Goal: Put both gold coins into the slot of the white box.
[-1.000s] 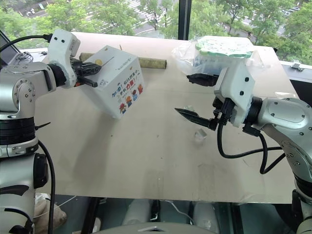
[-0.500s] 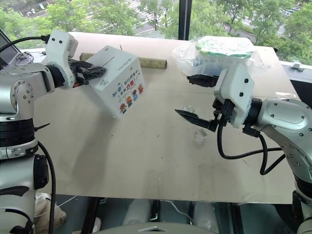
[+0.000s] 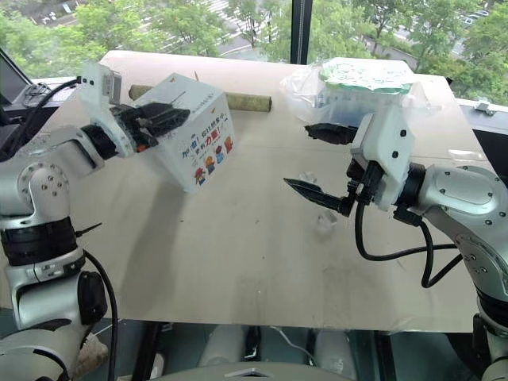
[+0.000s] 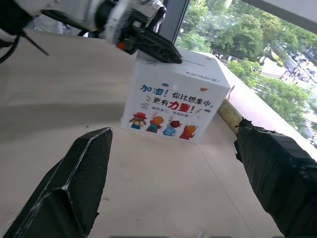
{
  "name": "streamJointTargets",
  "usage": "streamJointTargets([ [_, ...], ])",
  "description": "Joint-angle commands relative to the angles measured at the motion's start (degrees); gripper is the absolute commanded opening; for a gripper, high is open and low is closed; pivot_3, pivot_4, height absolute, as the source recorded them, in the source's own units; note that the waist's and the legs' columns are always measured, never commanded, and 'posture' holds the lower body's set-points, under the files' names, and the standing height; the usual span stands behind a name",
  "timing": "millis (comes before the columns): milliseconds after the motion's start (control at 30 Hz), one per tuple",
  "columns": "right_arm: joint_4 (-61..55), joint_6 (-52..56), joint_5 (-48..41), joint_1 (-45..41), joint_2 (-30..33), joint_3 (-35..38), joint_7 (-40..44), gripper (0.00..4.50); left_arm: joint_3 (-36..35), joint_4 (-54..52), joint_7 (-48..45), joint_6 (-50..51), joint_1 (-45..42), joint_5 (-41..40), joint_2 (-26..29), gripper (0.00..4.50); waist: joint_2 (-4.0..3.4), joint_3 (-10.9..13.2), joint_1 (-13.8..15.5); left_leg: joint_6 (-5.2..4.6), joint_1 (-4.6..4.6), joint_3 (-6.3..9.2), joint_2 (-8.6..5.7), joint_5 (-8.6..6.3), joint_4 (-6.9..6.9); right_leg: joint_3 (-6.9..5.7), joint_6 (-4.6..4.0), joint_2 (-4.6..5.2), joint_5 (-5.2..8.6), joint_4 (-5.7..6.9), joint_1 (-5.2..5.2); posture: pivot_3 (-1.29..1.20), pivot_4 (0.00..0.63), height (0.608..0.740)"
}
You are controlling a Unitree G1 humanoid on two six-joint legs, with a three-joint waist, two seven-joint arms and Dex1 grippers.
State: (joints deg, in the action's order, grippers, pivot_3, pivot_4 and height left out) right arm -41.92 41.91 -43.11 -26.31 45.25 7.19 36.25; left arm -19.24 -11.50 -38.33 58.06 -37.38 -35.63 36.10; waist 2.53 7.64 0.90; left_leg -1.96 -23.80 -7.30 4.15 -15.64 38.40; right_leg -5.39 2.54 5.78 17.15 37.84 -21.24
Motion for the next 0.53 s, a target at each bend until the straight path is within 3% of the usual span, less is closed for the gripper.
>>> streamJointTargets([
  [33,-2.8,-0.5,0.5,1.8,0.4,1.9,-1.9,4.29,-1.7,-8.7,-1.8,1.5,1.9,-8.4,-1.2,2.70,0.01,0.0,0.0,0.00,0.00,0.02,0.00,0.00,0.00,-0.01,0.00,0.00,0.00,0.00,0.01,0.00,0.150,0.740],
  [133,-4.9,2.5,-0.9,8.5,1.1,5.6,-4.5,4.29,0.2,-14.1,-1.4,3.4,6.8,-10.7,0.0,2.70,0.00,0.0,-0.1,0.00,0.02,0.01,0.00,0.00,-0.05,0.02,0.00,0.00,0.00,-0.03,0.03,0.00,0.150,0.740],
  [200,-8.2,4.5,-1.3,19.9,2.2,12.5,-3.6,4.29,0.7,-17.3,-4.1,1.5,13.8,-10.3,2.2,2.70,0.00,0.0,0.1,0.00,0.03,0.04,0.00,0.00,-0.08,0.00,0.00,0.00,0.00,-0.03,0.03,0.00,0.150,0.740],
  [367,-12.0,4.7,-2.1,37.5,1.9,25.1,-1.5,4.29,-0.3,-20.9,-8.2,-3.8,26.7,-9.2,6.4,2.70,-0.02,0.0,-0.1,0.00,0.07,0.06,0.00,0.00,-0.06,0.04,0.00,0.00,0.00,-0.29,0.08,0.00,0.150,0.740],
  [533,-12.5,1.2,1.1,49.9,-0.5,32.0,1.4,4.29,-2.1,-20.7,-10.6,-8.6,35.9,-7.7,8.9,2.70,-0.09,0.1,0.0,0.00,0.95,0.11,0.05,-0.03,-0.14,0.10,0.00,-0.07,0.05,-0.33,0.92,0.00,0.150,0.740],
])
